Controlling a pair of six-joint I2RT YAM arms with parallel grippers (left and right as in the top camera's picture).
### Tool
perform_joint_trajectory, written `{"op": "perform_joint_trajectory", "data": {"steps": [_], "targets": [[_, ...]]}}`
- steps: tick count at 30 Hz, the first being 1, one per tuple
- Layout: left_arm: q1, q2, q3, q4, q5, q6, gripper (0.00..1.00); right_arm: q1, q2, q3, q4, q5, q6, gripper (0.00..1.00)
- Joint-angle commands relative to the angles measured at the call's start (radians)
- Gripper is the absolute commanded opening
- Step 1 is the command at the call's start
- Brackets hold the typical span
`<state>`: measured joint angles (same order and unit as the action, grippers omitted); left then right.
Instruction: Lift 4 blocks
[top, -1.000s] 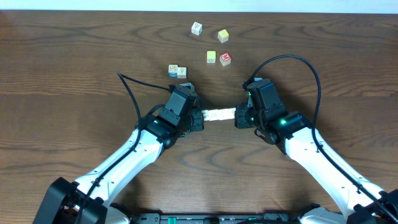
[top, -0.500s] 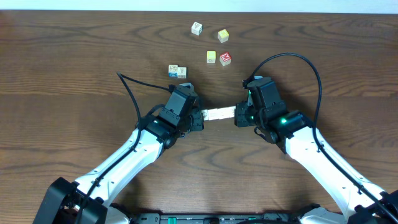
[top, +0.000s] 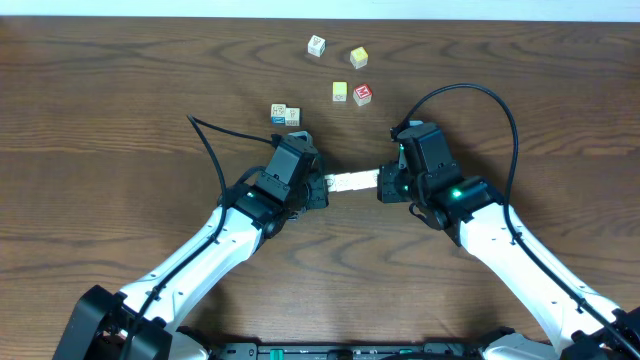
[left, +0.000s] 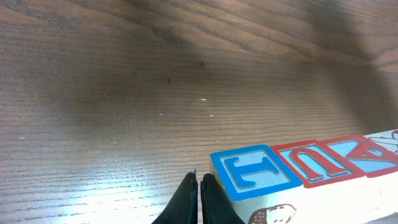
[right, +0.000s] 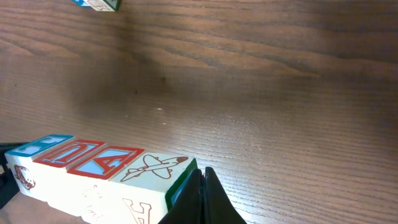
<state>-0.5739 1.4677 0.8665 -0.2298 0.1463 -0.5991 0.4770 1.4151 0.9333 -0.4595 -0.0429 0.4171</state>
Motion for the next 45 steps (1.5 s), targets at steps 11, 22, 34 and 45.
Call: {"op": "perform_joint_trajectory", "data": {"steps": [11,22,34,45], "targets": [[-0.054,-0.034,0.106,0.050,0.200,0.007,0.07,0.061,-0.011,0.035,0.021,-0.275,0.000,0.01],[-0.054,-0.034,0.118,0.036,0.192,0.018,0.07,0.061,-0.011,0.040,0.021,-0.276,0.000,0.01],[-0.054,-0.034,0.156,-0.005,0.174,0.041,0.07,0.061,-0.011,0.062,0.002,-0.261,-0.012,0.01],[-0.054,-0.034,0.159,-0.006,0.174,0.041,0.07,0.061,-0.011,0.062,0.000,-0.261,-0.011,0.01]]}}
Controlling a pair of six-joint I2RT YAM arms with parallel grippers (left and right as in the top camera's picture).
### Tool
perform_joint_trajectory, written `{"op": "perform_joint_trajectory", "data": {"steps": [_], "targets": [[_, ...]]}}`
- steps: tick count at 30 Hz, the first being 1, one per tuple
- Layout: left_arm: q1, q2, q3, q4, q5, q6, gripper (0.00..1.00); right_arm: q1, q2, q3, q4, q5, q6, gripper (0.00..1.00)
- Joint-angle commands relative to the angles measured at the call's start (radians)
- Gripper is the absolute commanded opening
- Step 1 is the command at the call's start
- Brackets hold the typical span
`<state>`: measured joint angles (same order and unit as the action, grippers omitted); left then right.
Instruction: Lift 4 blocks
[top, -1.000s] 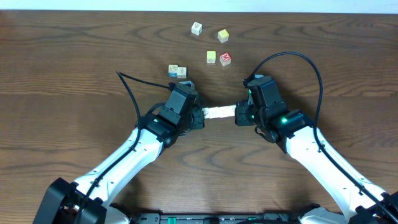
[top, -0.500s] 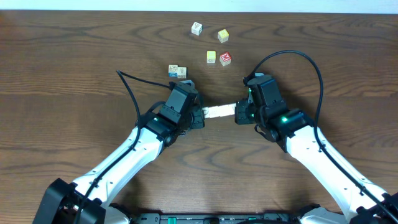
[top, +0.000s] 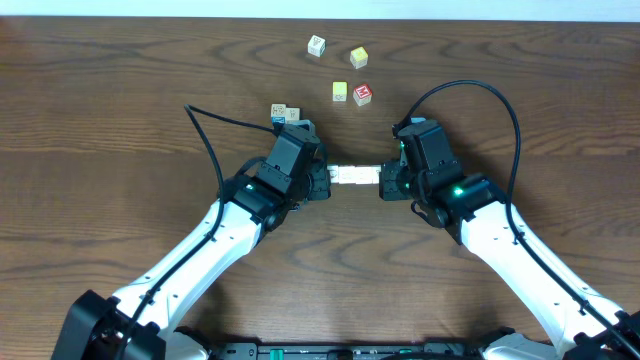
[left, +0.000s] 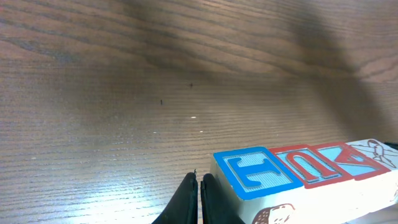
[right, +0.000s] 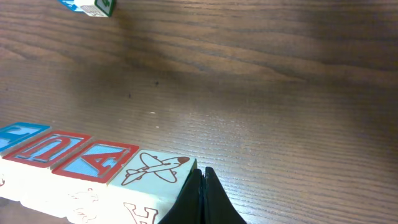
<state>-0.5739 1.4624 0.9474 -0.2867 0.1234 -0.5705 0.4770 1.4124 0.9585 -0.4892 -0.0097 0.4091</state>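
Note:
Four lettered wooden blocks form one row, squeezed end to end between my two grippers. My left gripper is shut and presses its closed fingers against the blue T block. My right gripper is also shut and pushes on the airplane block at the other end. Between them are the red U block and the red A block. The row seems to hang just above the table, but the gap beneath is hidden.
Loose blocks lie farther back: a white one, two yellow ones, a red one and a pair just behind my left gripper. A blue-edged block shows at the top of the right wrist view.
Both grippers, still shut, have shifted a little toward the far side of the table with the row still clamped between them. In the left wrist view the table marks now sit lower.

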Motion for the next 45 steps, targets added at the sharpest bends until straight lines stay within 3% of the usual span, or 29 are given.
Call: {"op": "perform_joint_trajectory", "data": {"steps": [1,45], "targets": [[-0.054,-0.028,0.078,0.051,0.197,0.012,0.07,0.061,-0.008,0.037,0.030,-0.294,-0.003,0.01],[-0.068,-0.028,0.080,0.019,0.208,0.107,0.07,0.061,-0.008,0.037,0.031,-0.294,-0.002,0.01]]}}
